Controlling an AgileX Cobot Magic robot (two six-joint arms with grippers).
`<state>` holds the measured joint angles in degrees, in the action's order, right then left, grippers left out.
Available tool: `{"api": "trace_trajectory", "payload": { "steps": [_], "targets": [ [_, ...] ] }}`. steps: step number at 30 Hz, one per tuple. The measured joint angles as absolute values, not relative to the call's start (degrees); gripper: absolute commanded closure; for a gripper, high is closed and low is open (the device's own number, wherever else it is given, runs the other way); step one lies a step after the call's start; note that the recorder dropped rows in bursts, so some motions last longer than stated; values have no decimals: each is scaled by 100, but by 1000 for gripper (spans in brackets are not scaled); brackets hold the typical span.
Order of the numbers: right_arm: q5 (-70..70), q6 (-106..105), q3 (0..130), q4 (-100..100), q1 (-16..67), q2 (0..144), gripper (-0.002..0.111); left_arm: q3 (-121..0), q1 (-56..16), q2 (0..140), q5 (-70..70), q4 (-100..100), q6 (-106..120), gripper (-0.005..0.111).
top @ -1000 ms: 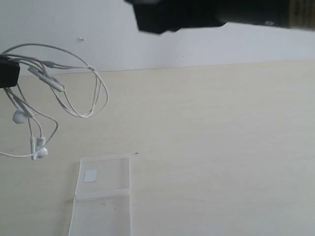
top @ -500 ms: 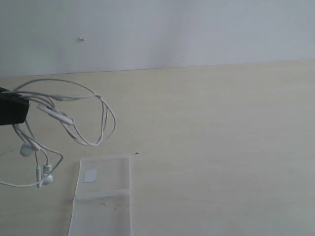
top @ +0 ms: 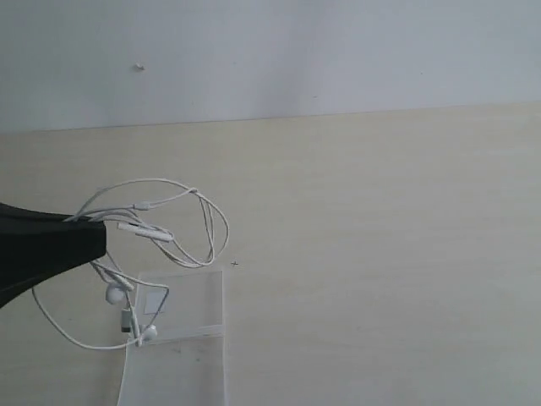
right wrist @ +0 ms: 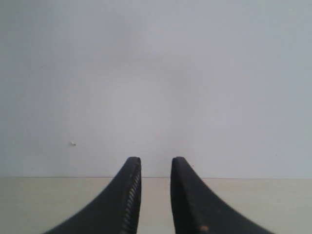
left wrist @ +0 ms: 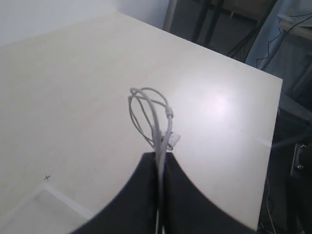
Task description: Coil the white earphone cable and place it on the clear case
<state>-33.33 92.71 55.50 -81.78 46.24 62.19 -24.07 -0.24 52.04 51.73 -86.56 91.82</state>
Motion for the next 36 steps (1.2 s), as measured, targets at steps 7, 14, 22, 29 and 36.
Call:
{"api": "trace_trajectory", "payload": {
  "steps": [7,14,22,29,36],
  "targets": [
    [-3333,9271,5550,-8074,4624,6219,86,-2288,-24,5933,5112,-8953,9634,107],
    [-3333,9271,5550,-8045,4624,6219,86,-2288,-24,6609,5059,-9076,10005,107],
    [-3333,9271,5550,-8045,4624,6219,86,-2015,-24,6851,5039,-9173,10005,107],
    [-3333,9271,5550,-8045,4624,6219,86,-1834,-298,7131,4831,-9408,10245,107],
    [-3333,9252,5550,-8045,4624,6219,86,-1821,-694,7379,4497,-9727,10644,107]
  ]
}}
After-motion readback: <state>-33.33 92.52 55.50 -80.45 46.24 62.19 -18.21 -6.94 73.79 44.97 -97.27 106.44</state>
